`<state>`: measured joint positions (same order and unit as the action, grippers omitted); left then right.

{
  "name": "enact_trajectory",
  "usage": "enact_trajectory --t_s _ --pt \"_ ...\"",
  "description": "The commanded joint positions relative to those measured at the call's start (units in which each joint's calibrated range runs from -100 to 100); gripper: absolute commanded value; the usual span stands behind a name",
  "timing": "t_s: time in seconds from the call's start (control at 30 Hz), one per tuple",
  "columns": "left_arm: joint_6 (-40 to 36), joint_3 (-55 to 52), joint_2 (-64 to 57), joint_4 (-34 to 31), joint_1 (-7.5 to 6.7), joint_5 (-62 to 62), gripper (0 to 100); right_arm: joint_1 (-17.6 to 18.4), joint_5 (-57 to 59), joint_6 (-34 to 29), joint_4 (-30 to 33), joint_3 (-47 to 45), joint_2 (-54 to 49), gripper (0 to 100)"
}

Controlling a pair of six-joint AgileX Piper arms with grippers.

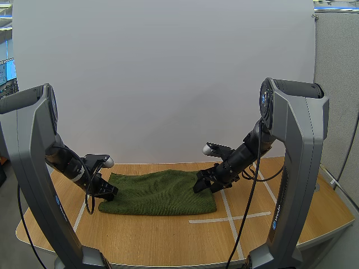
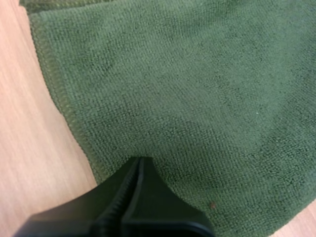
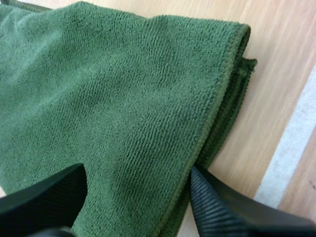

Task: Fold the towel

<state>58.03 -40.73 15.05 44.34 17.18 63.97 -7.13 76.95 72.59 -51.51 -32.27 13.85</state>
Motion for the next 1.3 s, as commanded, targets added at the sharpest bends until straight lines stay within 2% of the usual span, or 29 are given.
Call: enact_trajectory --t_s 0.0,0.37,0.47,0.53,0.63,0.7,0.77,1.27 --pt "0.4 -0.2 1.0 -0.4 -0.02 -2.8 0 0.3 1.1 0.4 -2.2 -0.3 0.1 98" --pt "0.4 -0.2 1.0 -0.4 -0.02 -3.0 0 4.1 0.9 0.4 -2.9 -0.3 0.1 98" --pt "0.4 -0.2 1.0 -0.4 -0.02 -2.6 0 4.7 0.9 0.4 -2.9 -0.3 0.1 92" --pt "0.4 -0.2 1.0 -0.4 -0.02 -2.4 0 4.7 0.3 0.4 -2.9 -0.3 0.1 77" --pt "0.4 -0.2 1.0 -0.4 -0.02 -2.4 0 4.7 -1.1 0.4 -2.9 -0.3 0.1 48" --pt "0.4 -0.2 1.0 -0.6 -0.02 -2.4 0 4.7 -1.1 0.4 -3.1 -0.3 0.1 21" --pt "0.4 -0.2 1.0 -0.8 -0.02 -2.4 0 4.7 -1.1 0.4 -3.7 -0.3 0.1 0" --pt "0.2 -0.2 1.0 -0.6 -0.02 -2.4 0 5.6 3.0 3.0 -10.8 0.1 -3.7 0"
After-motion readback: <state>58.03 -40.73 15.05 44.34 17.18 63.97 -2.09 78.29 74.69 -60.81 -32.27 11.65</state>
